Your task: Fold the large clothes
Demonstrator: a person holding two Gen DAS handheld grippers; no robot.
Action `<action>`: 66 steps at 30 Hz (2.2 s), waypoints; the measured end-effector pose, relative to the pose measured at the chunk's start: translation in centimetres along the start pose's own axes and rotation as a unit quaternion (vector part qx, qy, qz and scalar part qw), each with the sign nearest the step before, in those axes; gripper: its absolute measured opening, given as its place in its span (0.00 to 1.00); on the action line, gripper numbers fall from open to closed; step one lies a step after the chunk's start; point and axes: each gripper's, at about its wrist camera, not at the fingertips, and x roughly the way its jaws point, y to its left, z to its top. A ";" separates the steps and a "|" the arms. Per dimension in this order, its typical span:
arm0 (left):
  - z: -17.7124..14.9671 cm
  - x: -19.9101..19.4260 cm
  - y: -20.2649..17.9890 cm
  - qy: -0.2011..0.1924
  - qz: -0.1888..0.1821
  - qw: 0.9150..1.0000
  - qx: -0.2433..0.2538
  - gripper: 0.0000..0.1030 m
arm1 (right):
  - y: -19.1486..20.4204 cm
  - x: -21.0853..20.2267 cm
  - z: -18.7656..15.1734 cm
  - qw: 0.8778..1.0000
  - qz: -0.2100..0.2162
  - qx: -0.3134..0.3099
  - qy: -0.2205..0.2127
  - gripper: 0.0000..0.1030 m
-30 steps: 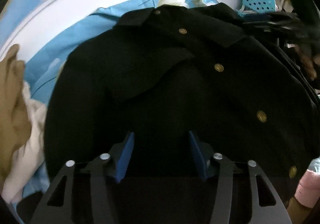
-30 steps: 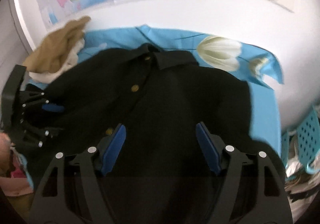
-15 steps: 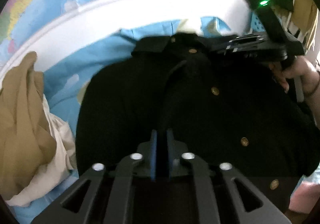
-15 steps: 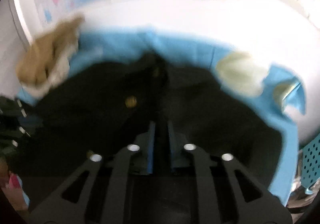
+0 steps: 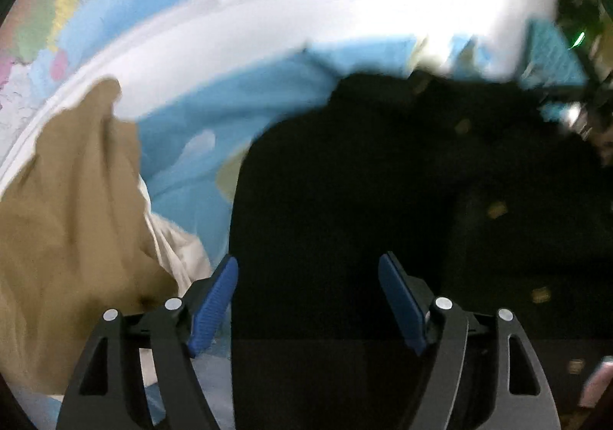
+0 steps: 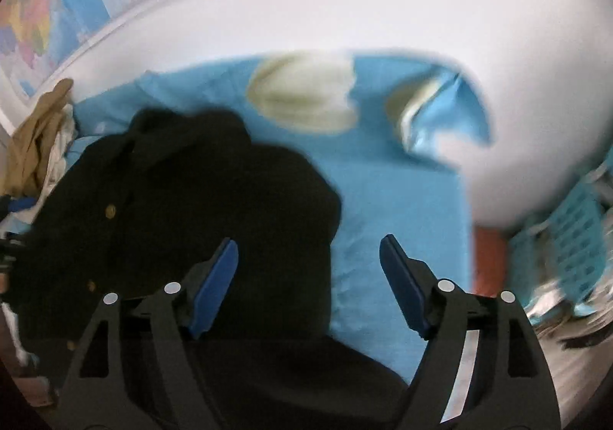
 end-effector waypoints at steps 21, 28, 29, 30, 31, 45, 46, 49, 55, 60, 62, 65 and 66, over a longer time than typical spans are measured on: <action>0.1 -1.1 0.8 -0.060 0.047 0.996 -0.035 0.65 | -5.0 -11.2 -6.4 0.991 0.001 0.074 -0.116 0.88; 0.1 -4.2 -2.8 -0.113 -0.043 0.993 -0.015 0.75 | -7.3 -12.6 -17.0 0.990 0.023 0.123 -0.062 0.94; 0.4 -3.9 -3.5 -0.111 -0.049 0.993 -0.006 0.75 | -7.3 -12.3 -18.4 0.990 0.030 0.128 -0.049 0.94; 0.6 -3.8 -4.1 -0.110 -0.052 0.993 -0.001 0.75 | -7.4 -12.2 -19.1 0.990 0.032 0.133 -0.043 0.90; 0.8 -3.5 -4.7 -0.107 -0.056 0.993 0.003 0.75 | -7.3 -12.2 -20.0 0.989 0.029 0.137 -0.045 0.71; 1.2 -3.7 -10.4 -0.090 -0.136 0.985 0.054 0.75 | -12.4 -24.1 -17.2 0.947 -0.030 0.225 -0.227 0.13; 1.3 -3.5 -10.8 -0.087 -0.141 0.985 0.056 0.75 | -12.4 -24.0 -16.7 0.949 -0.032 0.225 -0.220 0.13; 1.5 -3.0 -11.8 -0.079 -0.155 0.983 0.065 0.75 | -10.6 -22.8 -15.1 0.960 -0.035 0.196 -0.199 0.13; 1.7 -2.7 -12.5 -0.071 -0.191 0.977 0.063 0.75 | -3.3 -23.9 -11.8 0.974 -0.091 0.057 -0.201 0.14; 1.6 -3.1 -11.1 -0.080 -0.212 0.973 0.038 0.76 | 8.0 -22.3 -7.0 0.971 -0.092 -0.127 -0.179 0.24; 1.4 -3.2 -10.2 -0.081 -0.222 0.971 0.021 0.76 | 11.8 -19.4 -5.2 0.971 -0.071 -0.179 -0.145 0.34; 0.9 -3.3 -9.0 -0.081 -0.221 0.972 0.006 0.77 | 15.9 -14.0 -3.3 0.972 -0.043 -0.218 -0.080 0.64; 0.8 -3.3 -8.7 -0.080 -0.219 0.972 0.003 0.77 | 17.0 -11.9 -2.9 0.971 -0.040 -0.229 -0.056 0.85</action>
